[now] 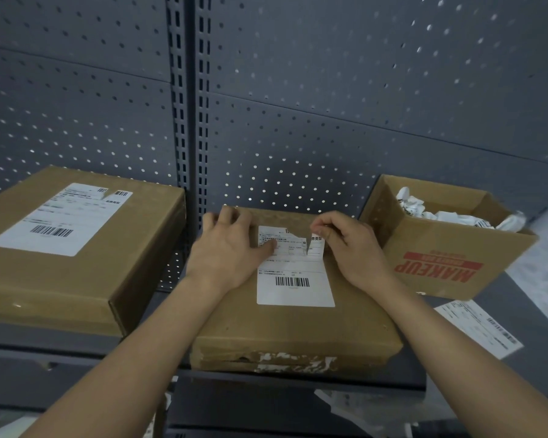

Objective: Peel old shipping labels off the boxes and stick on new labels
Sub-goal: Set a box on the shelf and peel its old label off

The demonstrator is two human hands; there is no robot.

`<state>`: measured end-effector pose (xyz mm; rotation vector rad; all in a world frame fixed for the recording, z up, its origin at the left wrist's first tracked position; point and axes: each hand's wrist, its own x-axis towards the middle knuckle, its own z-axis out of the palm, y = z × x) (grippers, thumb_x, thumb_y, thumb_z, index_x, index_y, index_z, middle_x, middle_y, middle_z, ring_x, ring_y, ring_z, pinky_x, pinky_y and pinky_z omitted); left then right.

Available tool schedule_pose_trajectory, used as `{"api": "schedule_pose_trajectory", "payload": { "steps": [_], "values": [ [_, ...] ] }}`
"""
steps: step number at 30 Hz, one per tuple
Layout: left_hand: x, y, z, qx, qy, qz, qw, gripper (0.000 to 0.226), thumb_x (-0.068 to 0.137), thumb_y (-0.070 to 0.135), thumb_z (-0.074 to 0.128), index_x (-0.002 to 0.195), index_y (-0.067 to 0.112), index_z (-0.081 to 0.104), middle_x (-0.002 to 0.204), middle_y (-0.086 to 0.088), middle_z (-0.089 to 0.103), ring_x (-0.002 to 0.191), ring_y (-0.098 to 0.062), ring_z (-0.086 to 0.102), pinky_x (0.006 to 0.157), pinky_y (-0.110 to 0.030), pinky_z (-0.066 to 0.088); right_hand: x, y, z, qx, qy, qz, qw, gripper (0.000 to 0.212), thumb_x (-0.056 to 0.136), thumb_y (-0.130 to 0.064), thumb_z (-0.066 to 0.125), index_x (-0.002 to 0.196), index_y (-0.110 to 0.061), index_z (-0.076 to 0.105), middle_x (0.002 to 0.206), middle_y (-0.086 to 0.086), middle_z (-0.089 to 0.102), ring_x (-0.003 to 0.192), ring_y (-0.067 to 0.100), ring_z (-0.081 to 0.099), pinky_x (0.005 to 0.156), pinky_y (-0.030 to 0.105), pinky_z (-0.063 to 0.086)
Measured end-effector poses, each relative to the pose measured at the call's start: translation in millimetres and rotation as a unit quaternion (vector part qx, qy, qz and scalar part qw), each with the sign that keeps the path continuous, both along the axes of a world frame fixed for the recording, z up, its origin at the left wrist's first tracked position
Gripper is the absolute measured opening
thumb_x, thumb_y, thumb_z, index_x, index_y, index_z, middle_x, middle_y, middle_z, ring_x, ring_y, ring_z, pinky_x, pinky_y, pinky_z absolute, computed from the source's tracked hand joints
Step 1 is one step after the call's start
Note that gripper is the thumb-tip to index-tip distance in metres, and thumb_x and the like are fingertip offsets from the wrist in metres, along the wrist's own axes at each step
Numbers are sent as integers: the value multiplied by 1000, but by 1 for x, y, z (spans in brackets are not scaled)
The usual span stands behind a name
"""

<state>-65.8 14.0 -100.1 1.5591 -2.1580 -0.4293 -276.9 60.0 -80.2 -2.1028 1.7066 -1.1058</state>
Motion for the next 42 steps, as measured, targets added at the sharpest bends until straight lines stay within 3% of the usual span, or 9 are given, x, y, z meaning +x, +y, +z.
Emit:
{"api": "schedule_pose_trajectory", "payload": {
  "steps": [7,10,13,18,24,28,36,39,42],
  "values": [
    [1,0,-1,0,6,0,1000,58,86,65,55,129,28,49,135,2,42,130,-26,27,94,-46,44,-3,4,2,-9,-60,-25,998,17,99,-21,56,107,-20,70,96,-19,66,92,-4,60,79,10,43],
    [1,0,-1,-1,6,0,1000,58,85,66,55,129,28,50,134,2,42,129,-26,27,93,-46,44,-5,11,7,100,39,-3,994,55,90,-50,54,137,-22,57,102,-13,53,96,-2,52,81,9,38],
    [1,0,-2,-3,0,3,1000,59,85,67,54,130,28,50,136,2,42,130,-27,27,94,-47,44,-12,17,11,194,179,15,964,79,76,-72,54,145,-34,44,106,-22,41,107,2,45,95,20,37],
    [0,0,-1,-2,-5,1,1000,59,86,67,53,131,29,49,137,1,41,132,-27,26,94,-47,44,-22,25,12,150,210,29,966,28,87,-59,56,102,-36,63,102,-16,48,100,7,48,90,30,42],
    [2,1,0,-1,-3,3,1000,59,86,65,54,131,27,49,138,1,41,134,-28,26,91,-47,44,-10,35,9,97,183,36,978,13,98,-39,52,87,-31,52,91,-16,53,90,5,51,80,32,45],
    [3,1,0,4,3,3,1000,59,87,65,54,132,27,49,137,1,42,133,-27,26,91,-46,44,-6,41,12,82,132,25,988,13,100,-27,53,87,-23,53,82,-32,60,80,-7,57,66,15,41],
    [1,0,-1,-4,-3,-1,1000,58,86,65,54,130,27,49,135,1,42,131,-27,27,91,-46,45,-4,54,18,79,83,25,993,5,97,-27,59,96,-26,64,76,-12,64,79,0,62,66,14,41],
    [0,0,-2,-5,-4,-2,1000,58,86,65,54,129,27,49,135,1,42,131,-27,27,91,-46,45,-3,58,19,103,41,13,994,46,98,-23,59,137,-44,50,74,-9,65,80,-5,62,70,7,41],
    [2,-1,-2,-5,-3,-1,1000,58,86,66,53,130,28,49,135,1,42,131,-27,28,90,-46,45,2,59,19,90,16,11,996,44,99,-16,56,135,-40,52,82,-16,65,82,-6,61,73,6,40]
  ]
}}
